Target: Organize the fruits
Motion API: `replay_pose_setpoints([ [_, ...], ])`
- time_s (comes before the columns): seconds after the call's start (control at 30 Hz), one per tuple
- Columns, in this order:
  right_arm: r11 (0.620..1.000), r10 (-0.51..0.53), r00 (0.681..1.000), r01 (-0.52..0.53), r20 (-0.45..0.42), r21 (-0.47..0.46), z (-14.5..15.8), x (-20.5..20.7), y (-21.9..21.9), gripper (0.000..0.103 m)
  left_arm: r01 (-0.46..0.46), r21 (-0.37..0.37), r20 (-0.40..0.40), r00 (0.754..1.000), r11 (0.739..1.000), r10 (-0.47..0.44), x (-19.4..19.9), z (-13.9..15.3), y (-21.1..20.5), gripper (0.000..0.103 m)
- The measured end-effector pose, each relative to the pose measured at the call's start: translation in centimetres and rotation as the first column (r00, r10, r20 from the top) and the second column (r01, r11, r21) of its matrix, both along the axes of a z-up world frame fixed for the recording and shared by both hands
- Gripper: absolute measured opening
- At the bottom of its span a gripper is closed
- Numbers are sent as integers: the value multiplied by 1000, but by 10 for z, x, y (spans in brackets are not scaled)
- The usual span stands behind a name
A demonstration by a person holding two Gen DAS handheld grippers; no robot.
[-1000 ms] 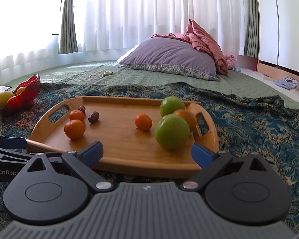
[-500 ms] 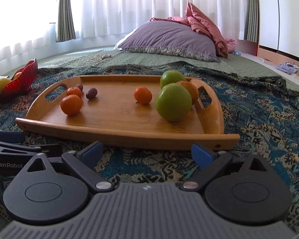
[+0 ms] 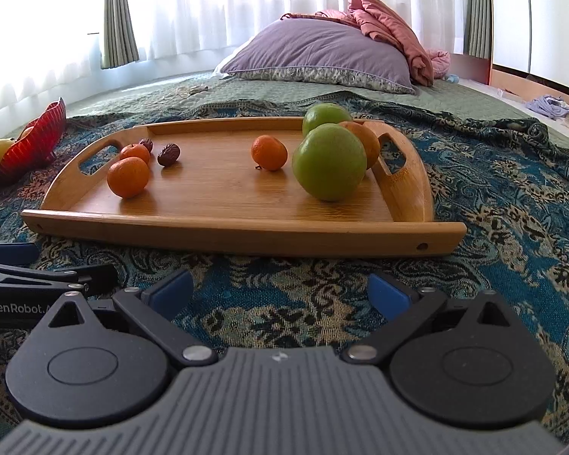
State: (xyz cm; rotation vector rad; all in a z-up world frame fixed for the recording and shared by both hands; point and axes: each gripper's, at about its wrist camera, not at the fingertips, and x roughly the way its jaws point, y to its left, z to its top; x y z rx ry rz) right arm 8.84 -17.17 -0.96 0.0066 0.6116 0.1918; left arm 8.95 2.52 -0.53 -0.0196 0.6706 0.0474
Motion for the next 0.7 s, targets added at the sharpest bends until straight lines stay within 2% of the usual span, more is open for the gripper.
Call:
replay_pose_setpoints([
  [0.7,1000,-8,1000,8,-12,3,-3,0,0,103,-3,-2,14,1000,1000,3,-3,-2,0,103],
])
